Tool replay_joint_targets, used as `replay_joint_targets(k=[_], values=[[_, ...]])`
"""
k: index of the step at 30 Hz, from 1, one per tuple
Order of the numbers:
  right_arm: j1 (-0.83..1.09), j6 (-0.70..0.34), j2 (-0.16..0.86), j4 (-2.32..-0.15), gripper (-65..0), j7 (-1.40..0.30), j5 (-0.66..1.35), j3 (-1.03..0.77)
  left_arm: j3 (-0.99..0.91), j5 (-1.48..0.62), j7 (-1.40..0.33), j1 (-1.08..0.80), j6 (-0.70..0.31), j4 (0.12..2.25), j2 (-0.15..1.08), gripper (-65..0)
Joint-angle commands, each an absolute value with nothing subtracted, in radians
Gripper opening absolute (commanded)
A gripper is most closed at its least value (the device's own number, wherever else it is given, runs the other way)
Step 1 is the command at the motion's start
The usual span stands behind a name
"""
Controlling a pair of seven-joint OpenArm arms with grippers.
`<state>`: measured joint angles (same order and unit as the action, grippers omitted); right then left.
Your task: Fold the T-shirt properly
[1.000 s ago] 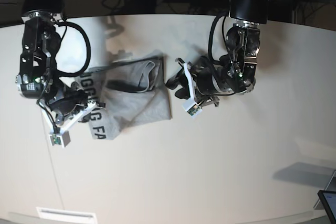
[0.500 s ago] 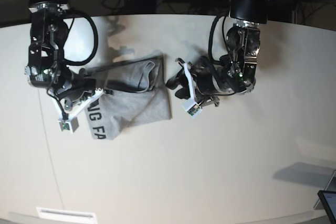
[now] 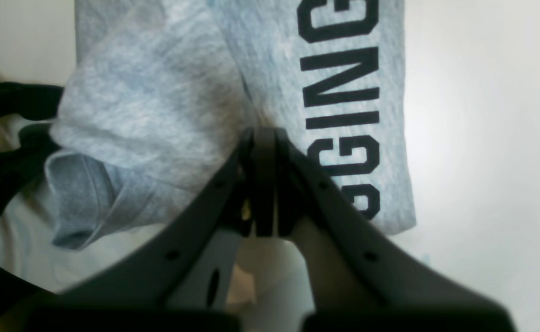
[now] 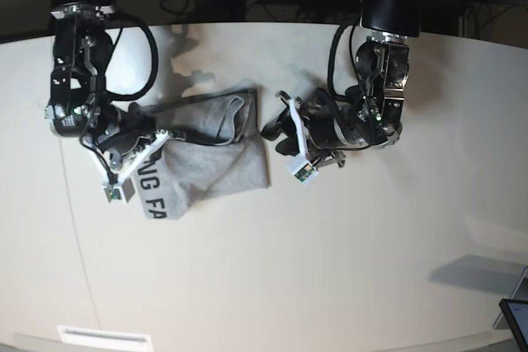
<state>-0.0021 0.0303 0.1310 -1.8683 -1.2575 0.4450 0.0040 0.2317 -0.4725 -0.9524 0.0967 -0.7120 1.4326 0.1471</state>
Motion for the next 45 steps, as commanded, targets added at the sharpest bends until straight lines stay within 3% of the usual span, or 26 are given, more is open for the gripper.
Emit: replay_joint_targets(k=[1, 37, 45], values=[[-0.012, 0.028, 0.128, -1.879, -64.9, -1.242, 0.453, -0.001, 0.231, -0.403, -1.033, 0.093, -0.698, 1.429, 0.160, -41.0], [-0.077, 0.024, -0.019, -1.874, -64.9, -1.230, 0.460, 0.122, 0.231, -0.404, -1.035, 0.093, -0.698, 1.431, 0.162, -41.0], [-0.120, 0.024, -0.028, -1.727, -64.9, -1.135, 0.460, 0.202, 0.185, -0.404, -1.035, 0.074, -0.698, 1.432, 0.162, -41.0]])
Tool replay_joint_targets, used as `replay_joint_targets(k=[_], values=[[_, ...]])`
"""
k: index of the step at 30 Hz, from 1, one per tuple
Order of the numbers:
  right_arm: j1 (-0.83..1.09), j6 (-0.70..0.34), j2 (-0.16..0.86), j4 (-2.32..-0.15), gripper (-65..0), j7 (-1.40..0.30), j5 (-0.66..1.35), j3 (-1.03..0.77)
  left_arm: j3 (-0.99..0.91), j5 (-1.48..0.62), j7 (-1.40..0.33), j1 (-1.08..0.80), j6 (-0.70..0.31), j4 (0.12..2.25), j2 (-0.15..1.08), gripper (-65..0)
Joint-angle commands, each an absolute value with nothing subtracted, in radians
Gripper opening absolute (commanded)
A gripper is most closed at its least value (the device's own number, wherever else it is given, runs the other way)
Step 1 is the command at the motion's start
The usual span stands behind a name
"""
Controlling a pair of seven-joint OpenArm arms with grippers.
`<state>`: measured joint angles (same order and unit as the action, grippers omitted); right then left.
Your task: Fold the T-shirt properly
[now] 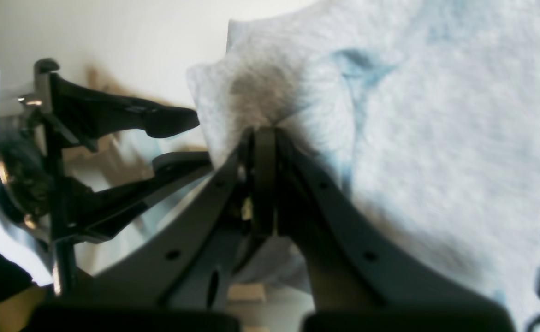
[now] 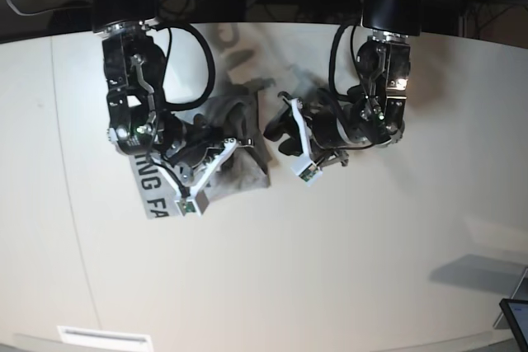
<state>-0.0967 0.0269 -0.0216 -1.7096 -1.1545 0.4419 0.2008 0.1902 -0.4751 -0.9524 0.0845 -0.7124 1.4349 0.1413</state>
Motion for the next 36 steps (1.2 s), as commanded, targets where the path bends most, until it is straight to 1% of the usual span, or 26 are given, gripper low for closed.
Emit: replay_joint_targets(k=[1, 4, 7, 13, 15, 17, 19, 21, 23, 26, 28, 36], values=[[-0.120, 0.024, -0.028, -1.722, -64.9, -1.121, 0.460, 0.214, 0.157, -0.404, -1.035, 0.065, -0.698, 1.442, 0.162, -41.0], [-0.143, 0.024, -0.030, -1.713, -64.9, -1.112, 0.460, 0.245, 0.116, -0.403, -1.036, 0.051, -0.698, 1.474, 0.165, -41.0], [-0.171, 0.024, -0.047, -1.696, -64.9, -1.113, 0.460, 0.259, 0.117, -0.404, -1.036, 0.045, -0.698, 1.489, 0.188, -41.0], [-0.209, 0.024, -0.058, -1.681, -64.9, -1.113, 0.460, 0.260, 0.111, -0.397, -1.036, 0.031, -0.698, 1.489, 0.188, -41.0], [-0.222, 0.027, -0.053, -1.702, -64.9, -1.121, 0.460, 0.260, 0.113, -0.395, -1.036, 0.031, -0.698, 1.486, 0.188, -41.0], [-0.234, 0.035, -0.047, -1.750, -64.9, -1.165, 0.453, 0.259, 0.116, -0.395, -1.036, 0.031, -0.698, 1.486, 0.188, -41.0], [-0.248, 0.085, -0.013, -1.811, -64.9, -1.219, 0.452, 0.252, 0.116, -0.395, -1.036, 0.031, -0.698, 1.486, 0.193, -41.0], [-0.249, 0.142, 0.001, -1.827, -64.9, -1.239, 0.453, 0.249, 0.117, -0.395, -1.036, 0.031, -0.698, 1.486, 0.193, -41.0], [-0.226, 0.160, 0.007, -1.816, -64.9, -1.244, 0.458, 0.191, 0.113, -0.394, -1.036, 0.031, -0.698, 1.486, 0.193, -41.0], [-0.171, 0.160, 0.007, -1.821, -64.9, -1.244, 0.460, 0.107, 0.110, -0.394, -1.036, 0.031, -0.698, 1.484, 0.193, -41.0], [-0.142, 0.160, 0.007, -1.821, -64.9, -1.244, 0.460, 0.081, 0.110, -0.394, -1.036, 0.031, -0.698, 1.489, 0.193, -41.0], [-0.105, 0.159, 0.001, -1.796, -64.9, -1.236, 0.461, 0.074, 0.116, -0.394, -1.036, 0.031, -0.698, 1.488, 0.193, -41.0]])
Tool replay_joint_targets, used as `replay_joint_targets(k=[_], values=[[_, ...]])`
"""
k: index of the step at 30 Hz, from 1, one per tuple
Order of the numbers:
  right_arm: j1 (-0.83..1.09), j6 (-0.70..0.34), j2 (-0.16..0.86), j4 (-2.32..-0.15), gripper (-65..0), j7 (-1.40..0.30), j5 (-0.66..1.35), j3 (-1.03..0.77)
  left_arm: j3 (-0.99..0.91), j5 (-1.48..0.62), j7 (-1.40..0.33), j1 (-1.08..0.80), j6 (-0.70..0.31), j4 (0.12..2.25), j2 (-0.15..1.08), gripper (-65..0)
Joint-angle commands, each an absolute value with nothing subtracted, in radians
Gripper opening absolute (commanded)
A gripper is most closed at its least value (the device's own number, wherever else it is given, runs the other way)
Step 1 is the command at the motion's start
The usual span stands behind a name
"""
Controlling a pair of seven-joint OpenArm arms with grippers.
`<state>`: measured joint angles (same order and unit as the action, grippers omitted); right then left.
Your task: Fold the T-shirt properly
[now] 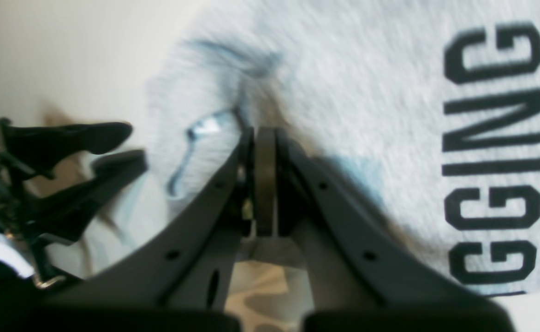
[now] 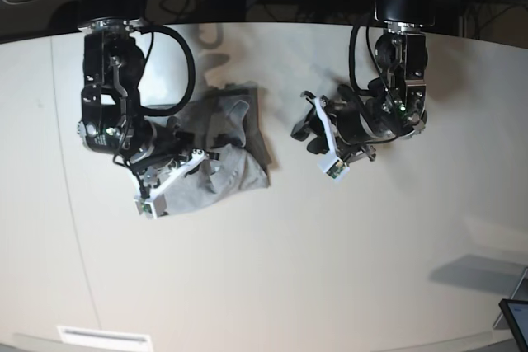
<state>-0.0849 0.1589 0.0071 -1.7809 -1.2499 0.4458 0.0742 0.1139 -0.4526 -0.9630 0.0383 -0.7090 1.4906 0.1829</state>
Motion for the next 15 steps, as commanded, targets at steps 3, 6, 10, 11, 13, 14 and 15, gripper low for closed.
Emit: replay_joint_targets(k=[3, 6, 10, 11, 13, 14, 15], values=[[-0.105, 0.159, -0.016, -1.759, -64.9, -1.233, 0.510, 0.073, 0.114, -0.394, -1.036, 0.031, -0.698, 1.491, 0.193, -41.0], [-0.108, 0.159, -0.015, -1.751, -64.9, -1.204, 0.555, 0.079, 0.108, -0.395, -1.036, 0.031, -0.698, 1.491, 0.193, -41.0], [-0.117, 0.159, -0.019, -1.750, -64.9, -1.199, 0.568, 0.079, 0.107, -0.403, -1.036, 0.024, -0.698, 1.491, 0.208, -41.0], [-0.125, 0.159, -0.019, -1.750, -64.9, -1.199, 0.568, 0.081, 0.107, -0.403, -1.036, 0.019, -0.698, 1.492, 0.209, -41.0], [-0.136, 0.159, -0.021, -1.739, -64.9, -1.193, 0.568, 0.099, 0.107, -0.403, -1.036, 0.018, -0.698, 1.492, 0.213, -41.0], [-0.147, 0.159, -0.021, -1.728, -64.9, -1.193, 0.568, 0.108, 0.107, -0.403, -1.036, 0.018, -0.698, 1.492, 0.213, -41.0], [-0.153, 0.159, -0.021, -1.713, -64.9, -1.191, 0.568, 0.113, 0.107, -0.403, -1.036, 0.018, -0.698, 1.492, 0.214, -41.0]])
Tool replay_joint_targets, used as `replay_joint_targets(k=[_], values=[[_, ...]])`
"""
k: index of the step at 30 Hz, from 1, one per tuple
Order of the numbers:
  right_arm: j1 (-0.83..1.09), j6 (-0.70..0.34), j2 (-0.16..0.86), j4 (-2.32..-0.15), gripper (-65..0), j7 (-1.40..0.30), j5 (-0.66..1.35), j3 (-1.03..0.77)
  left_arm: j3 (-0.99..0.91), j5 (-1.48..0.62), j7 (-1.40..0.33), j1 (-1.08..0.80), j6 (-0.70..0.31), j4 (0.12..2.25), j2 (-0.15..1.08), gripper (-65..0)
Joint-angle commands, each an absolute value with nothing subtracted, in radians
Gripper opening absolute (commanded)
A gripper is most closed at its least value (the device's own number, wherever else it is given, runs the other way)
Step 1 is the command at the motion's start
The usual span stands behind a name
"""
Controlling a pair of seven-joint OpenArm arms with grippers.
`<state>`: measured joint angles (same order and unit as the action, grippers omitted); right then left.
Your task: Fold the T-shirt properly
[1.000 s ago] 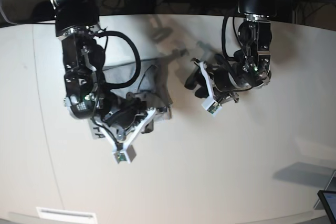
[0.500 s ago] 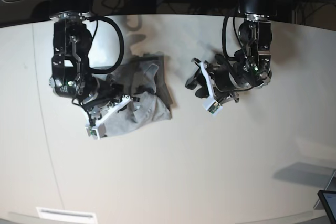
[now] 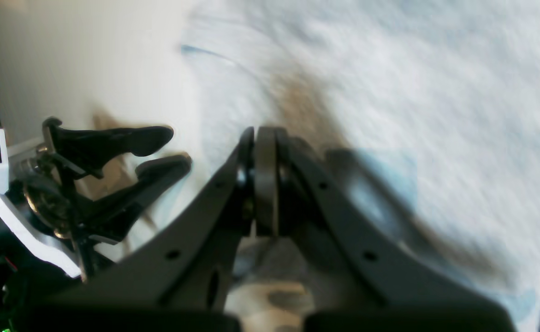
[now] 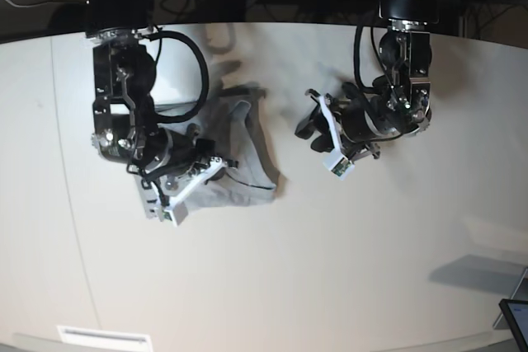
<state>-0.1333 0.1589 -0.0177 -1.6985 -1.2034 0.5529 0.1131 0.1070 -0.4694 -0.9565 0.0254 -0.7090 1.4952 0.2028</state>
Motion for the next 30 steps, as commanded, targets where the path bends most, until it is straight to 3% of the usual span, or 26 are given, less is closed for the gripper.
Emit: replay_joint_targets(k=[1, 10, 15, 22, 30], values=[[-0.160, 0.159, -0.022, -1.693, -64.9, -1.191, 0.568, 0.114, 0.107, -0.403, -1.036, 0.016, -0.698, 1.492, 0.214, -41.0], [-0.174, 0.163, -0.007, -1.808, -64.9, -1.236, 0.564, 0.168, 0.104, -0.404, -1.032, 0.010, -0.698, 1.509, 0.223, -41.0], [-0.056, 0.163, -0.012, -1.876, -64.9, -1.254, 0.568, 0.093, 0.019, -0.401, -1.036, -0.038, -0.698, 1.636, 0.232, -41.0], [0.065, 0.159, -0.028, -1.857, -64.9, -1.152, 0.568, 0.081, -0.018, -0.394, -1.036, -0.042, -0.698, 1.670, 0.271, -41.0], [0.116, 0.159, -0.030, -1.699, -64.9, -1.026, 0.568, 0.185, -0.081, -0.394, -1.036, -0.062, -0.698, 1.670, 0.289, -41.0]])
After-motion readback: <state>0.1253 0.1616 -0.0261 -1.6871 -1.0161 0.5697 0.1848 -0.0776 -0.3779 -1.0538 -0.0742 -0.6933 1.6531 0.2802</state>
